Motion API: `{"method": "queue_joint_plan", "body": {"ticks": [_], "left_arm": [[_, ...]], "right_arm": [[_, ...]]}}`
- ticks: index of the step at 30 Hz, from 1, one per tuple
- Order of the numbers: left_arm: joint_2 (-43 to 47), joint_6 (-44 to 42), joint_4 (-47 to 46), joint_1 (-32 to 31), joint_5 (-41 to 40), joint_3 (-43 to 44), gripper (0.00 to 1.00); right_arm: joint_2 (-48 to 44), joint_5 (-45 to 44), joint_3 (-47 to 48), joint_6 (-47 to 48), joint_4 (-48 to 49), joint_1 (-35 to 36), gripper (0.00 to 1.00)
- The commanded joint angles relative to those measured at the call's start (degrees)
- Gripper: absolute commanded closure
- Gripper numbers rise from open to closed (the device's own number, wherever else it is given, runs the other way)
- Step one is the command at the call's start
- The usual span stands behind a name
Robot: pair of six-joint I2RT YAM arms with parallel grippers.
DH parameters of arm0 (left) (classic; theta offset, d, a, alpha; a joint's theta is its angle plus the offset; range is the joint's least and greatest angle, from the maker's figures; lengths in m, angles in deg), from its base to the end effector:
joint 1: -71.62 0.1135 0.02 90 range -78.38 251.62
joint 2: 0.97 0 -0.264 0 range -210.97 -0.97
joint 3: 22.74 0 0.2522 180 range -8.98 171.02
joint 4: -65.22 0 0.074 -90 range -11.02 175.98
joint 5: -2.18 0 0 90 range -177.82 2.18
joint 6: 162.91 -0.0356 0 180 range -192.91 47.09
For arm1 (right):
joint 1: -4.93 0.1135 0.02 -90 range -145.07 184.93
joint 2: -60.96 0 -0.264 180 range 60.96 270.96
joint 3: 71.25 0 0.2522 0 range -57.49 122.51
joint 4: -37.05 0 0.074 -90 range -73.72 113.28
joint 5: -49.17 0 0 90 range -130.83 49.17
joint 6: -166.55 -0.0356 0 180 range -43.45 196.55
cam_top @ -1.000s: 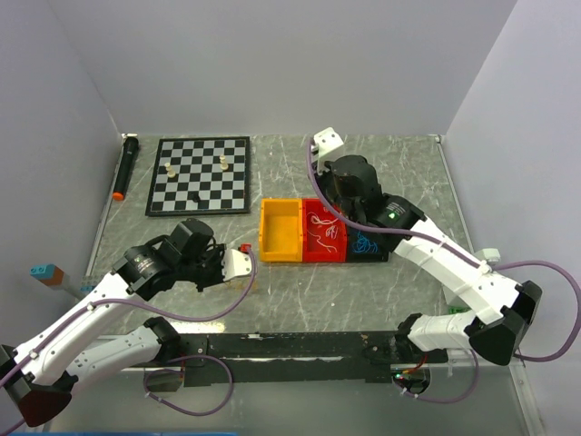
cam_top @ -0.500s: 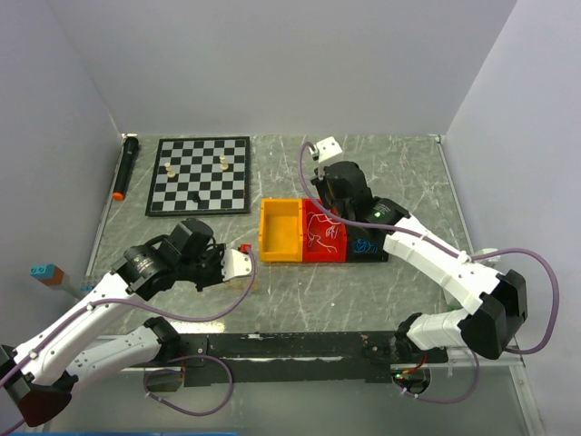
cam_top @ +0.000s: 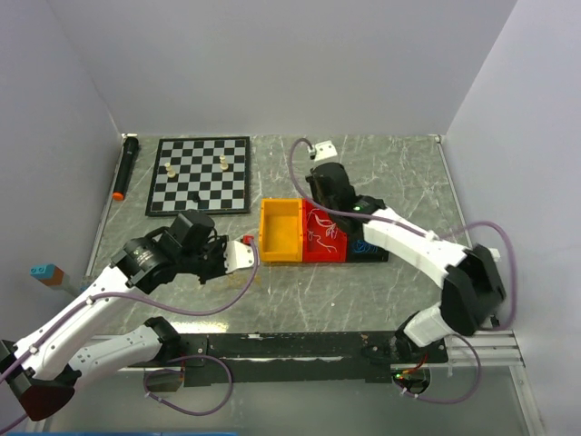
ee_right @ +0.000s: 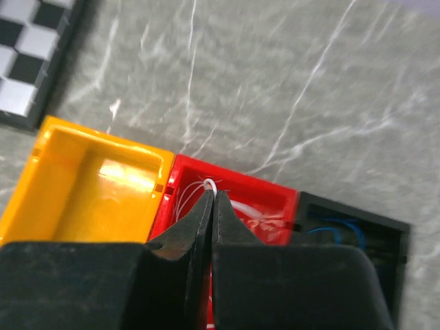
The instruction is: Untangle the cables
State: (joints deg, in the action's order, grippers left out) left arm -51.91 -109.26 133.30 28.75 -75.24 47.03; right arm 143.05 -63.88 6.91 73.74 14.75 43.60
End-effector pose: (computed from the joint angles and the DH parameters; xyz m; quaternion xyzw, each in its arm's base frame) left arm 0.1144 -0.1168 0.3175 0.6235 0.6935 -0.1222 0.3397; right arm 0.2672 0.1960 0.3105 -0.1557 0.8241 0.0246 0.5441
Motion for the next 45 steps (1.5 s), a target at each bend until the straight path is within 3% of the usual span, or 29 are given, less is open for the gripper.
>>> {"method": "queue_joint_plan", "body": {"ticks": [1, 8, 15, 17, 19, 22, 28, 35, 45], "left_arm": [[-0.6, 0.7, -0.4, -0.1, 1.8, 3.4, 0.84], [0.5, 0.0, -0.4, -0.3, 1.9, 2.6, 0.84], [0.1, -0.6, -0.8, -0.5, 2.3, 2.5, 0.84], [0.2, -0.8, -0.8, -0.4, 2.2, 1.4, 0.83], [0.5, -1.1, -1.2, -0.4, 1.7, -1.1, 0.77], [0.3, -1.2, -2.4, -0.5, 1.1, -6.0, 0.71], [-1.8, -0.4, -7.6, -0.5, 1.0, -16.1, 0.65], [-7.2, -0.1, -16.8, -0.4, 0.8, -20.6, 0.63], [-13.0, -4.7, -22.4, -0.4, -0.6, -23.4, 0.67]], "right_arm": [[7.1, 0.5, -1.0, -7.7, 3.1, -0.7, 1.00], [12.1, 5.3, -3.3, -19.0, 2.1, -3.6, 1.00], [14.2, 10.3, -3.8, -21.8, 0.9, -5.9, 1.00], [13.0, 11.1, -3.5, -21.3, 0.5, -6.2, 0.86], [10.3, 12.7, -3.0, -20.1, 0.4, -6.2, 0.56], [5.8, 14.3, -2.2, -18.5, -0.4, -6.0, 0.36], [-6.5, 17.9, -8.8, -17.1, 1.2, -2.9, 0.32], [-18.0, 20.7, -20.3, -18.5, 4.4, 6.1, 0.36], [-19.4, 28.6, -29.7, -21.5, 10.2, 9.3, 0.45]]}}
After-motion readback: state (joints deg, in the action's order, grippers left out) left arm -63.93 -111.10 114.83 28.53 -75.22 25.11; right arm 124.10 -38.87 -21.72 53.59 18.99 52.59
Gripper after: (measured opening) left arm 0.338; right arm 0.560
